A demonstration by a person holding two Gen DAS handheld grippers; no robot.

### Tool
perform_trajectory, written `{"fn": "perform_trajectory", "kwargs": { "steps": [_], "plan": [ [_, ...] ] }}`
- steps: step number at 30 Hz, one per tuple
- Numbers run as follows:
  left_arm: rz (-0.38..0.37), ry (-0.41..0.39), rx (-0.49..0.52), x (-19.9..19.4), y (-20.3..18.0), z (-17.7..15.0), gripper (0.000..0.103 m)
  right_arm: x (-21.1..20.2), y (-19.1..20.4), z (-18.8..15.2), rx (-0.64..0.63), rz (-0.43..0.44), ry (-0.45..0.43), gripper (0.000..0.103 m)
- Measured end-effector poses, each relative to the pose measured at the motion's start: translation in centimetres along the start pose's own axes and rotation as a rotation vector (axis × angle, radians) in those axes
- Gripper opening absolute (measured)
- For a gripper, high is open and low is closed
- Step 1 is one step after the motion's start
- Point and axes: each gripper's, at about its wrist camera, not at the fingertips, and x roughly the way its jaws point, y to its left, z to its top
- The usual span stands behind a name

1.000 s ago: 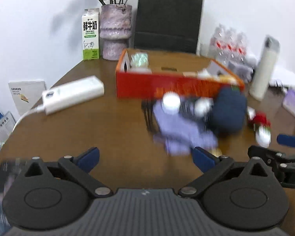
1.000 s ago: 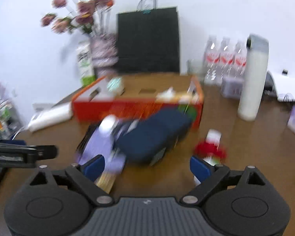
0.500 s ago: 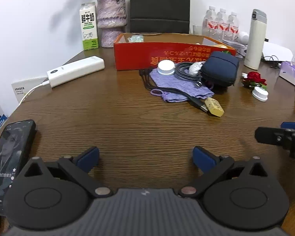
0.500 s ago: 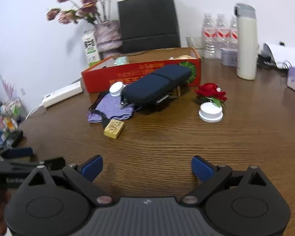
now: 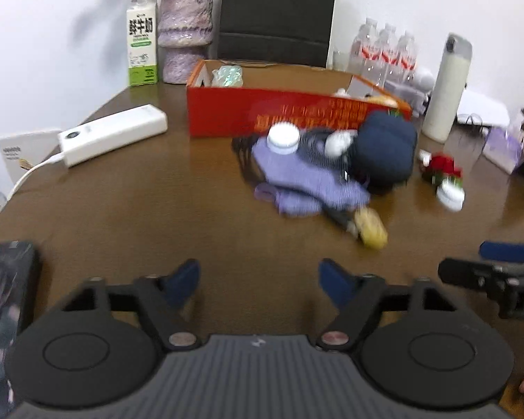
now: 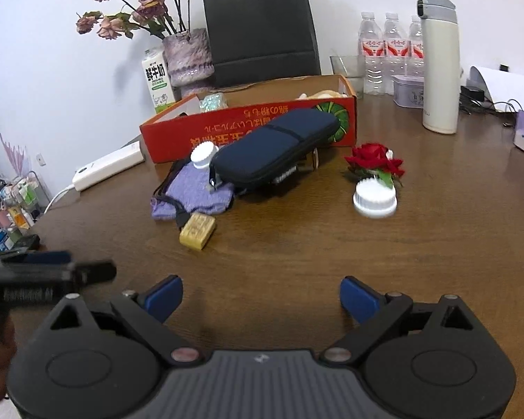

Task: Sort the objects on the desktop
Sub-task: 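Grasp the black USB cable with the left tool while the right tool grasps the navy zippered case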

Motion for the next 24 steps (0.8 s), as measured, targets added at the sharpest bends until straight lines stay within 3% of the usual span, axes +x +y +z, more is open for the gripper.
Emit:
{"fn": "perform_trajectory", "kwargs": {
  "steps": [5,7,9,10,12,13,14,16,18,20,22,24],
  "plan": [
    [-0.066,0.008,-0.07,4.9,1.2,5.8,0.071,2.2,-1.8,5.2,0.089,0.08,-0.077,0.085],
    [-0.068,0.034,-0.071,8.0,1.4,8.1,0.069,4.1,-2.9,7.1,0.168,0.12,-0.074,0.074],
    [-0.029,0.071,-0.045,10.5,1.4,9.3,0.061,5.9,-3.6,8.6,0.22,0.122,-0.065,0.071],
    [-0.016,0.084,-0.033,11.4,1.5,9.6,0.05,7.0,-3.6,9.2,0.222,0.11,-0.047,0.071],
    [0.006,0.057,-0.009,12.1,1.6,9.7,0.037,8.9,-3.7,9.9,0.242,0.051,-0.027,0.069],
    [0.007,0.054,-0.01,12.1,1.8,9.6,0.011,9.8,-3.8,10.0,0.243,0.035,-0.016,0.064],
    [-0.003,0.056,-0.029,12.0,2.2,9.5,0.009,10.2,-4.1,9.7,0.254,0.039,-0.02,0.062],
    [-0.007,0.046,-0.059,11.4,2.7,9.0,0.005,10.0,-4.6,9.5,0.269,0.035,-0.045,0.028],
    [0.0,0.015,-0.035,10.2,2.4,8.6,0.003,9.0,-4.8,9.4,0.288,0.049,-0.06,0.017],
    [0.007,-0.033,-0.016,8.2,2.0,8.4,0.002,7.4,-4.3,9.4,0.254,0.043,-0.095,0.015],
    [-0.014,-0.079,-0.023,5.7,1.8,8.5,0.002,5.5,-3.3,9.3,0.196,0.027,-0.141,0.009],
    [-0.047,-0.123,-0.039,3.0,2.0,8.5,0.002,3.9,-2.7,9.2,0.175,0.064,-0.156,0.0]
  ]
}}
